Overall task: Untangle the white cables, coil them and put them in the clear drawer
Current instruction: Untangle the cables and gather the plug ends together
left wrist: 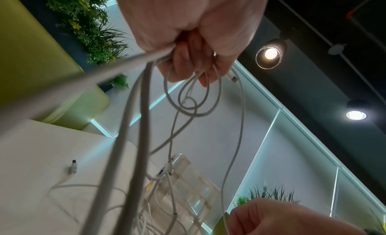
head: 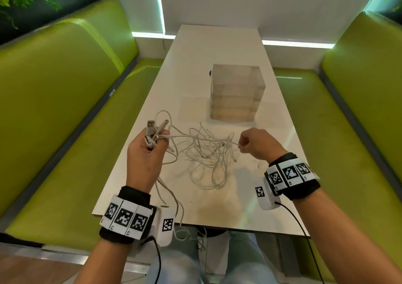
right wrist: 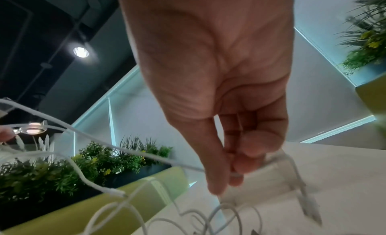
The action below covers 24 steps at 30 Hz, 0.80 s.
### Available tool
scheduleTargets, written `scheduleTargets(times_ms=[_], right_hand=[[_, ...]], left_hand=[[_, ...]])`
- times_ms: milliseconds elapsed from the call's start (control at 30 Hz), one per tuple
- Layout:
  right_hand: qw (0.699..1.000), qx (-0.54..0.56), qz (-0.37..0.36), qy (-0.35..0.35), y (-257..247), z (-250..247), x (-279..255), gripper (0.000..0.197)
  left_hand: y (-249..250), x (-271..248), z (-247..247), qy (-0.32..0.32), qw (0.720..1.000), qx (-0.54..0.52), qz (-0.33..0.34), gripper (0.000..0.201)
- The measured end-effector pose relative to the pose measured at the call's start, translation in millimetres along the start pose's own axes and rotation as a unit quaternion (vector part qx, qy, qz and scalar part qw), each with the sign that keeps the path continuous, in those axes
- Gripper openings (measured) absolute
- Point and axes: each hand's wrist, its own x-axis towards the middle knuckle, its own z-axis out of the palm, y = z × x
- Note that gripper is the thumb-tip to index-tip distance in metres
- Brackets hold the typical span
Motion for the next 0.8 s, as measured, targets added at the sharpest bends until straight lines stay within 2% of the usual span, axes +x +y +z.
scheduleTargets(times_ms=[67, 133, 233, 300, 400, 467, 533, 600, 733, 800], right_hand=[[1.000, -0.010, -0.023, -0.018, -2, -1, -1, 0.031], [0.997, 0.047, -0.060, 0.023, -14, -4, -5, 0.042], [0.970, 0.177, -0.129, 0.109, -43, -7, -6, 0.031], [0.954, 0.240, -0.166, 0.063, -59, -6, -6, 0.032], [0.943, 0.281, -0.175, -0.033, -74, -4, -5, 0.024], [0.938, 0.311, -0.151, -0.035, -78, -2, -9, 0.032], [0.936, 0.341, -0.088, -0.012, -80, 1, -15, 0.046], [0.936, 0.348, -0.051, -0.007, -81, 5, -21, 0.049], [0.932, 0.348, -0.068, -0.081, -82, 10, -23, 0.031], [0.933, 0.338, -0.079, -0.094, -80, 10, -24, 0.019]], left_hand=[[-1, -2, 1, -0.026, 1.000, 0.007, -0.004, 0.017], [-2, -4, 4, -0.045, 0.999, 0.000, -0.010, 0.017], [0, -7, 10, -0.080, 0.997, -0.017, -0.009, 0.012], [1, -9, 13, -0.103, 0.994, -0.018, -0.007, 0.013], [3, -12, 15, -0.130, 0.991, -0.017, -0.003, 0.016], [3, -14, 14, -0.128, 0.992, -0.020, -0.006, 0.016], [2, -14, 14, -0.123, 0.992, -0.020, -0.003, 0.017], [3, -14, 15, -0.126, 0.992, -0.025, 0.001, 0.015], [2, -14, 18, -0.126, 0.992, -0.025, -0.001, 0.015], [0, -14, 18, -0.121, 0.993, -0.014, -0.001, 0.015]])
